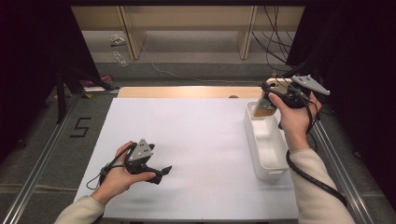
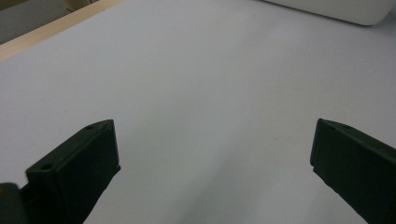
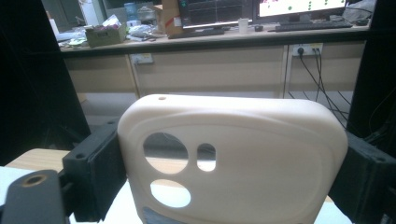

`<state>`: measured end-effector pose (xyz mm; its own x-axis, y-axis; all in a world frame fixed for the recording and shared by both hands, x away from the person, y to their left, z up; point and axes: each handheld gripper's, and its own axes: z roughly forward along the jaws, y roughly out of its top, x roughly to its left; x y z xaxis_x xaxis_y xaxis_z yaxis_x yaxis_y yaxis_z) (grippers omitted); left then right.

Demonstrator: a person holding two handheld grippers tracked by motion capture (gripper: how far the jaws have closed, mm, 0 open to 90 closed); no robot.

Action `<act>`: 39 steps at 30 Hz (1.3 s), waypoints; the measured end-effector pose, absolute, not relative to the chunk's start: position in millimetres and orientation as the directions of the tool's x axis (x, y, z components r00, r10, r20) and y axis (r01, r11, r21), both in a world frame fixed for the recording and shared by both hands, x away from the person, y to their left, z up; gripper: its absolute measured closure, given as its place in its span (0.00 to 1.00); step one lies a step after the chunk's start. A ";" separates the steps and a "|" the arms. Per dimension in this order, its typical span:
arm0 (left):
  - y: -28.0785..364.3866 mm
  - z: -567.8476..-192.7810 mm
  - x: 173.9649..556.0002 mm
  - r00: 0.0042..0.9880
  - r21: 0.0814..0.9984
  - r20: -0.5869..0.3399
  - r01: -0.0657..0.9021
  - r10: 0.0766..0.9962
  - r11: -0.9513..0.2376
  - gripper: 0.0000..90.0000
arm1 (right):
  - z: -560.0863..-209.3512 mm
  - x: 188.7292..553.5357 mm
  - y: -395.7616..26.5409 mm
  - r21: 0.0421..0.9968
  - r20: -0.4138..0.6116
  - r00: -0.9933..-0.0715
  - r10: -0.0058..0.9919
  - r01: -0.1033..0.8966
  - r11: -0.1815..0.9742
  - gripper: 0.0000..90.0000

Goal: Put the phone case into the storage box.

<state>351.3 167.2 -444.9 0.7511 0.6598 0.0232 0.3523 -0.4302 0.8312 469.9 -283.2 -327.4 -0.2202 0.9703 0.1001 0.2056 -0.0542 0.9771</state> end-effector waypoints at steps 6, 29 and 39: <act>167.3 -444.7 351.3 0.750 0.832 0.023 0.353 0.661 -0.429 0.01 | -327.3 471.6 -282.7 0.977 0.099 -0.219 0.971 0.208 -0.053 0.14; 167.2 -444.9 351.4 0.751 0.832 0.022 0.353 0.660 -0.428 0.01 | -328.9 480.2 -281.5 0.974 0.095 -0.211 0.973 0.224 -0.046 0.14; 167.4 -445.2 351.6 0.752 0.830 0.021 0.354 0.658 -0.431 0.01 | -329.7 484.3 -280.2 0.973 0.092 -0.211 0.973 0.229 -0.042 0.14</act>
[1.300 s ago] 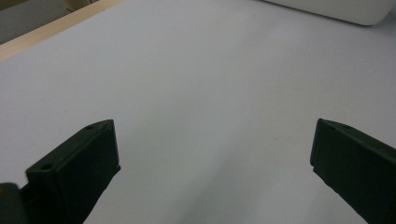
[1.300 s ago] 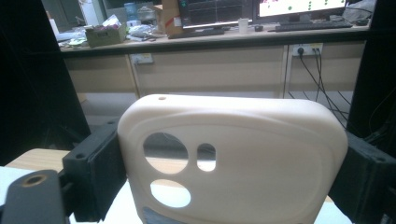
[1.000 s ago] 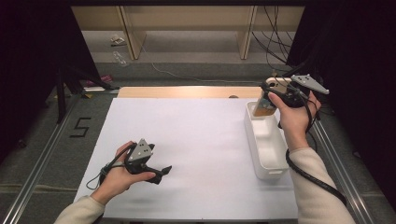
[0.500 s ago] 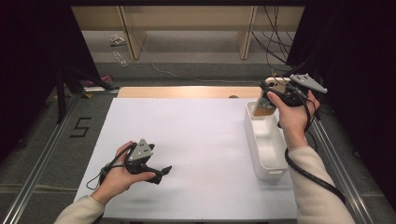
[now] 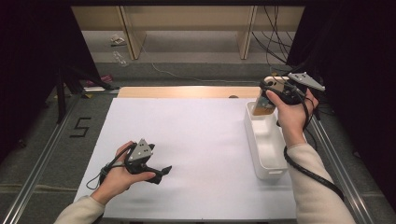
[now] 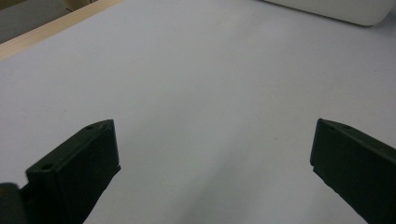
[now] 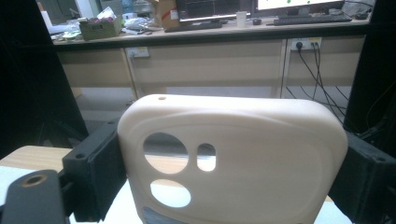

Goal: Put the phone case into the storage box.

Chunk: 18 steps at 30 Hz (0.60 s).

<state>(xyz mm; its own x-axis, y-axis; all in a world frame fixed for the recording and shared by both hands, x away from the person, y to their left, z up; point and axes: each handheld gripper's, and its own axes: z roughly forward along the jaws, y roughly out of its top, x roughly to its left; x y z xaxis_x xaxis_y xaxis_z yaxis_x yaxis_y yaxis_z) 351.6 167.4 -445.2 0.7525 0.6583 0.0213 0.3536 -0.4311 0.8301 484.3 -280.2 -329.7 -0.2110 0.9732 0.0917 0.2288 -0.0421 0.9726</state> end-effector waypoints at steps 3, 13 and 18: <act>167.3 -445.2 351.6 0.751 0.831 0.021 0.353 0.660 -0.429 0.01 | -329.7 485.3 -279.3 0.972 0.090 -0.210 0.973 0.230 -0.040 0.14; 167.4 -445.2 351.7 0.751 0.832 0.019 0.354 0.660 -0.427 0.01 | -330.3 489.1 -278.8 0.971 0.088 -0.209 0.974 0.235 -0.037 0.14; 167.3 -445.2 351.7 0.751 0.832 0.019 0.354 0.660 -0.427 0.01 | -331.0 491.2 -278.8 0.970 0.086 -0.208 0.974 0.240 -0.034 0.14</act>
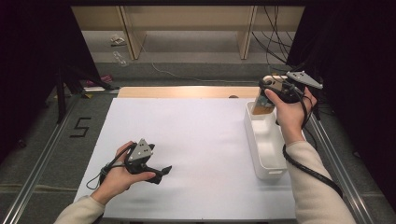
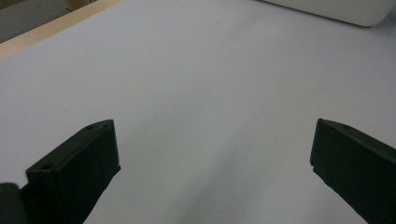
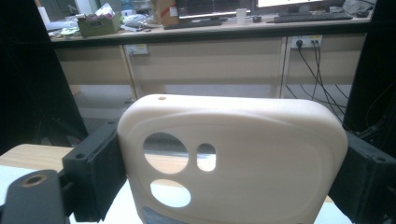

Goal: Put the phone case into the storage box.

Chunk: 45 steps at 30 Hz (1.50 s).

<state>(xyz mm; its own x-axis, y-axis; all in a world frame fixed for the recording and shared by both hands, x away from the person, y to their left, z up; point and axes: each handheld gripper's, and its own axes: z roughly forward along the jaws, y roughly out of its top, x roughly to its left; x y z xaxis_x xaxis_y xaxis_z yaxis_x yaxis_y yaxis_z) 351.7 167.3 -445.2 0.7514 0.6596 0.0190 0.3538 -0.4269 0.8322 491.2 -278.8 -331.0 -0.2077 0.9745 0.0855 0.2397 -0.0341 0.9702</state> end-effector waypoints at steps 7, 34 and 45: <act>167.4 -445.3 351.7 0.751 0.831 0.018 0.355 0.660 -0.428 0.01 | -332.3 493.2 -278.2 0.969 0.084 -0.205 0.975 0.246 -0.032 0.14; 167.4 -445.5 351.7 0.752 0.831 0.018 0.355 0.659 -0.427 0.01 | -330.6 504.5 -276.0 0.967 0.075 -0.201 0.977 0.254 -0.022 0.13; 167.5 -445.8 351.8 0.752 0.832 0.017 0.355 0.659 -0.427 0.01 | -332.9 510.0 -274.2 0.964 0.069 -0.199 0.978 0.264 -0.014 0.13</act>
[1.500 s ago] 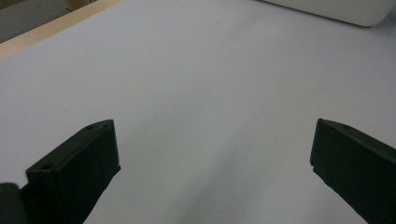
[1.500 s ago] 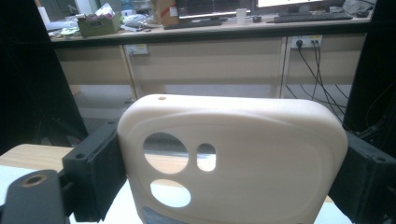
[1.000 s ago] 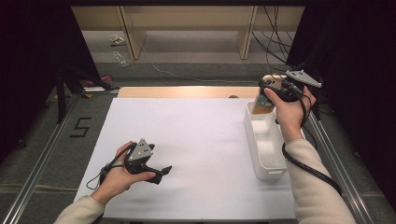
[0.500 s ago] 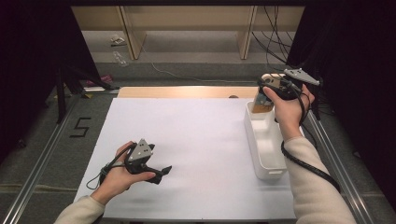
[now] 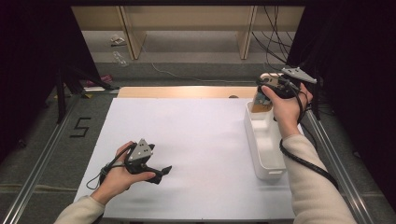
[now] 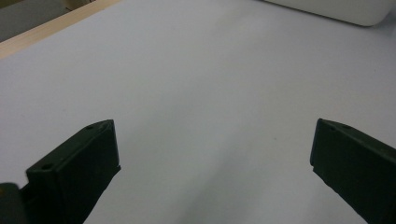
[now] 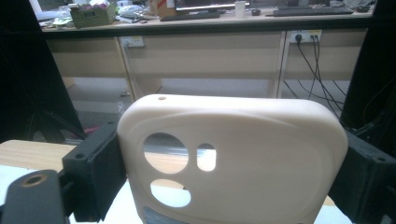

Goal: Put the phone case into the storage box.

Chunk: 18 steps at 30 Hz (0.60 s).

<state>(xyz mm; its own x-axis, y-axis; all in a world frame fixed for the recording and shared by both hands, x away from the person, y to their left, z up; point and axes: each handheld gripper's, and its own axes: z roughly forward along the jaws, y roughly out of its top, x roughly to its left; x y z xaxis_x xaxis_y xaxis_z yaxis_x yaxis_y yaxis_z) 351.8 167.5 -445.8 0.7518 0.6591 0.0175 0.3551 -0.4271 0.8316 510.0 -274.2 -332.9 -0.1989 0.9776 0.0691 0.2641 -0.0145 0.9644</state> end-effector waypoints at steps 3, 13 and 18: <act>167.5 -445.6 351.8 0.751 0.832 0.017 0.356 0.660 -0.427 0.01 | -332.9 511.2 -273.6 0.964 0.066 -0.200 0.978 0.265 -0.010 0.13; 167.5 -445.8 351.9 0.751 0.832 0.015 0.357 0.661 -0.424 0.01 | -333.5 516.2 -273.1 0.963 0.062 -0.197 0.978 0.269 -0.007 0.13; 167.5 -445.8 351.9 0.750 0.832 0.015 0.357 0.661 -0.424 0.01 | -334.7 518.7 -273.1 0.962 0.060 -0.195 0.979 0.274 -0.004 0.13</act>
